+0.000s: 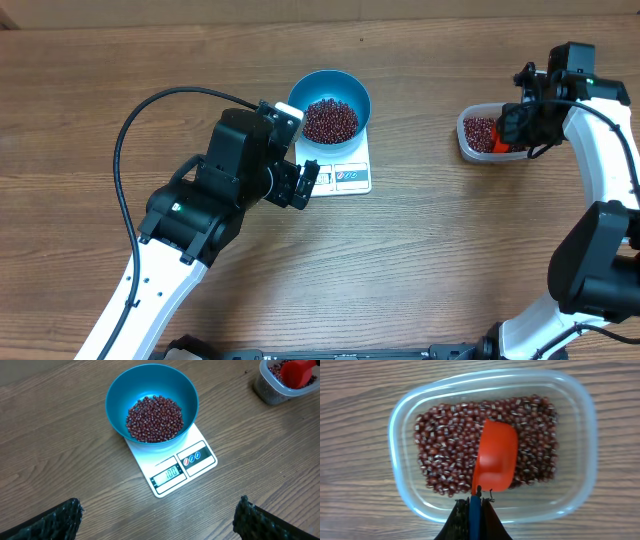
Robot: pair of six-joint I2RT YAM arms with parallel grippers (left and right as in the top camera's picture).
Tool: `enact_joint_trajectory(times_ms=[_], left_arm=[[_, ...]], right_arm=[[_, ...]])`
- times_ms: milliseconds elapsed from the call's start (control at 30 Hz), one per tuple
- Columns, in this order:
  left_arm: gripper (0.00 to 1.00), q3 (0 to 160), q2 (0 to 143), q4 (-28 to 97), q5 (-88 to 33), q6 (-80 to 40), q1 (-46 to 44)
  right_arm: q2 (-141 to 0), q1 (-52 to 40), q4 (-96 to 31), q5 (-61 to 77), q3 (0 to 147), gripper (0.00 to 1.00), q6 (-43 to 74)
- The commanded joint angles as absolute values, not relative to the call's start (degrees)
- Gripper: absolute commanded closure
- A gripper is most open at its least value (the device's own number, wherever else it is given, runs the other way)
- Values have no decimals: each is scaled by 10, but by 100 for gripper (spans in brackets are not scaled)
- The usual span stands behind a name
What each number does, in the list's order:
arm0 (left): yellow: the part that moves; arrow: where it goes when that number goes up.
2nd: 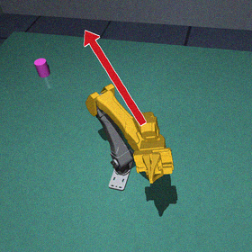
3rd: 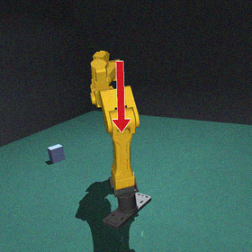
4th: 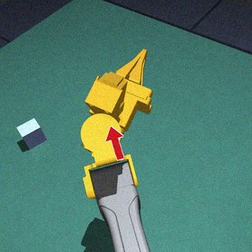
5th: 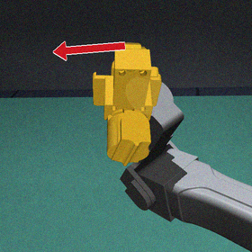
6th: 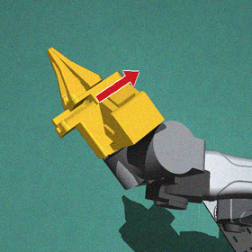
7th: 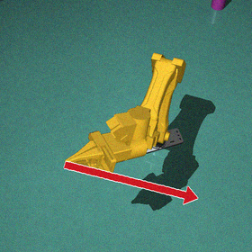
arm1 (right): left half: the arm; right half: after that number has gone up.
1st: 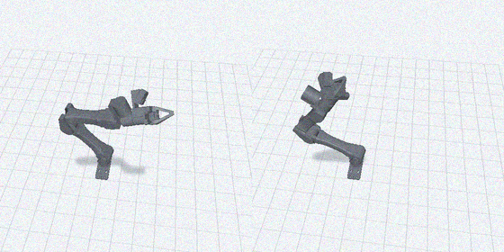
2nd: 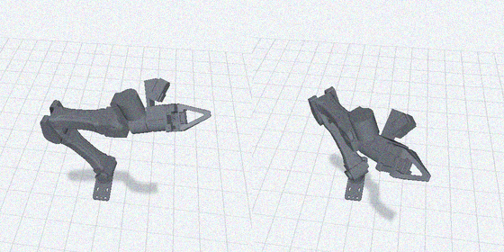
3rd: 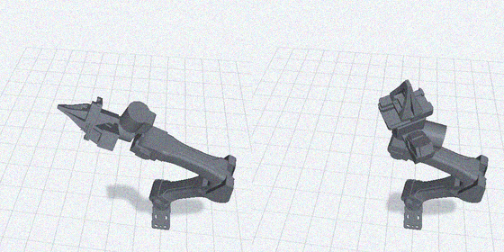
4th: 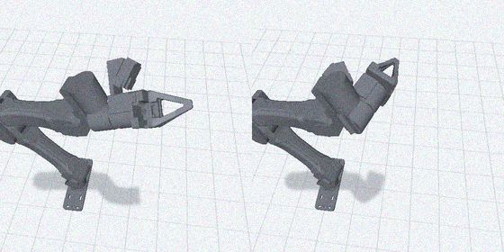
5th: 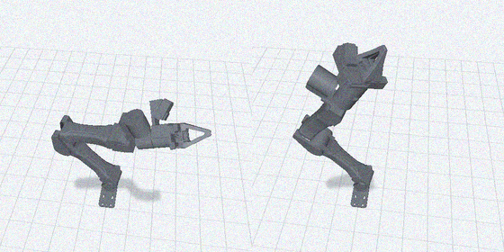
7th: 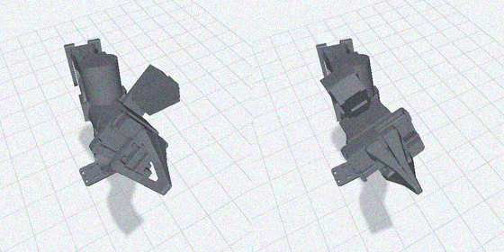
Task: Scoop item into bowl and weigh 150g on scale
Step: 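Dip the red scoop into the beans with the right gripper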
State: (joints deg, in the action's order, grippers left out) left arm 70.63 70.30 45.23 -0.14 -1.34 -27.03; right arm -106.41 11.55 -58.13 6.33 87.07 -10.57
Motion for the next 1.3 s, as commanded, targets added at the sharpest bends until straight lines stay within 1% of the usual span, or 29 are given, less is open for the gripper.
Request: enact_joint_trajectory(times_ms=[0, 333, 500, 700, 933, 1100, 1267], left_arm=[[1, 702, 705, 452, 5, -17, -273], [0, 702, 705, 452, 5, -17, -273], [0, 702, 705, 452, 5, -17, -273], [0, 702, 705, 452, 5, -17, -273], [0, 702, 705, 452, 5, -17, -273], [0, 702, 705, 452, 5, -17, -273], [0, 702, 705, 452, 5, -17, -273]], right_arm=[[-1065, 114, -582, 114, 856, 97, -105], [-1065, 117, -584, 188, 856, 96, -105], [-1065, 134, -583, 240, 856, 96, -105], [-1065, 153, -583, 258, 856, 96, -107], [-1066, 183, -583, 326, 855, 96, -124], [-1072, 218, -588, 339, 855, 96, -124], [-1093, 249, -590, 380, 855, 96, -124]])
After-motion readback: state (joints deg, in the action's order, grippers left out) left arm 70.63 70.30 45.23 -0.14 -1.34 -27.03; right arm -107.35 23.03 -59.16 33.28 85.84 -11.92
